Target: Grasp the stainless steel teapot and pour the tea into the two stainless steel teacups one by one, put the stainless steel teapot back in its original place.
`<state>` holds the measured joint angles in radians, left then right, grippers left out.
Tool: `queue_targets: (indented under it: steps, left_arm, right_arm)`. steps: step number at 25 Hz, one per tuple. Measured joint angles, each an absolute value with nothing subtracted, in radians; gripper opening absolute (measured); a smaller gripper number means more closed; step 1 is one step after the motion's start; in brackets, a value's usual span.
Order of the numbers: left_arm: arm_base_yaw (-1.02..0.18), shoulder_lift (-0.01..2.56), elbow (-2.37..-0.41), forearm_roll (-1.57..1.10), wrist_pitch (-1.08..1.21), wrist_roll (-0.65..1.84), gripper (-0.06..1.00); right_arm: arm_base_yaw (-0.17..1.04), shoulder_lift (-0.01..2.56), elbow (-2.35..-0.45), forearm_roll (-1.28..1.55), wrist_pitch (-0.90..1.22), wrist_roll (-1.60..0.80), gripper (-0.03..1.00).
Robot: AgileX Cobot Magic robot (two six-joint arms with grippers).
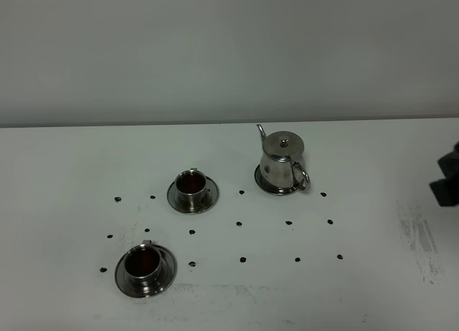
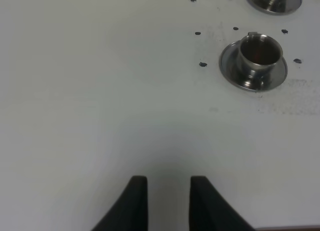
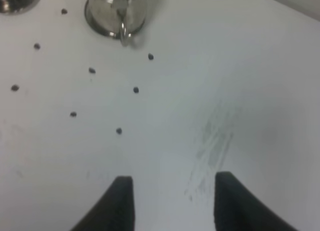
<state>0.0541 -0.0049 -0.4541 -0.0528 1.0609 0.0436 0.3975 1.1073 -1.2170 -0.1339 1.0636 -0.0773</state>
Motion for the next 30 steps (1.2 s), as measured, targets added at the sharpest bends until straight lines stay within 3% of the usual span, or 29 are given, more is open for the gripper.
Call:
queue_targets:
  steps: [10, 16, 30]
  left_arm:
    - [0.054, -0.005, -0.454, -0.053, 1.061, 0.044, 0.24]
    - [0.054, -0.005, -0.454, -0.053, 1.061, 0.044, 0.24]
    - [0.054, -0.005, -0.454, -0.053, 1.061, 0.044, 0.24]
  right_arm:
    - [0.393, 0.771, -1.166, -0.129, 1.209, -0.077, 0.29]
    - [0.264, 0.631, -1.15, -0.105, 1.22, -0.077, 0.24]
    - [0.048, 0.278, -0.698, 0.09, 1.222, -0.077, 0.23]
